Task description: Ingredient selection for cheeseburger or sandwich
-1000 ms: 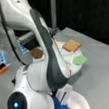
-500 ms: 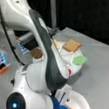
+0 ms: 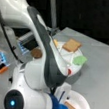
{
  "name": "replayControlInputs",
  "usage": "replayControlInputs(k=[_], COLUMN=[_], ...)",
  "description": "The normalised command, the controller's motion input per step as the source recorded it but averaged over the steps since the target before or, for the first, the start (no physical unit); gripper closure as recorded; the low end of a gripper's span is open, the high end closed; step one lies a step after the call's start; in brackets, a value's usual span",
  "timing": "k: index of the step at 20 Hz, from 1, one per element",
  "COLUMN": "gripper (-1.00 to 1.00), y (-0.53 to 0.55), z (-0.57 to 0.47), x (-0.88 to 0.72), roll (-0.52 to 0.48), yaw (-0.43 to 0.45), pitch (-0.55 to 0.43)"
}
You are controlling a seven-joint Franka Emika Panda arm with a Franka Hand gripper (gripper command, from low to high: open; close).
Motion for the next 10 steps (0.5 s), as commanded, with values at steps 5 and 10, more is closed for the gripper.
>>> replayControlInputs(k=[5, 10], gripper=[-1.0, -1.0], y=[0.27, 0.41], z=[0.47, 0.43], x=[0.0, -0.02], roll=[-0.301, -0.294], yaw=[0.018, -0.047], pitch=[0.231, 0.1])
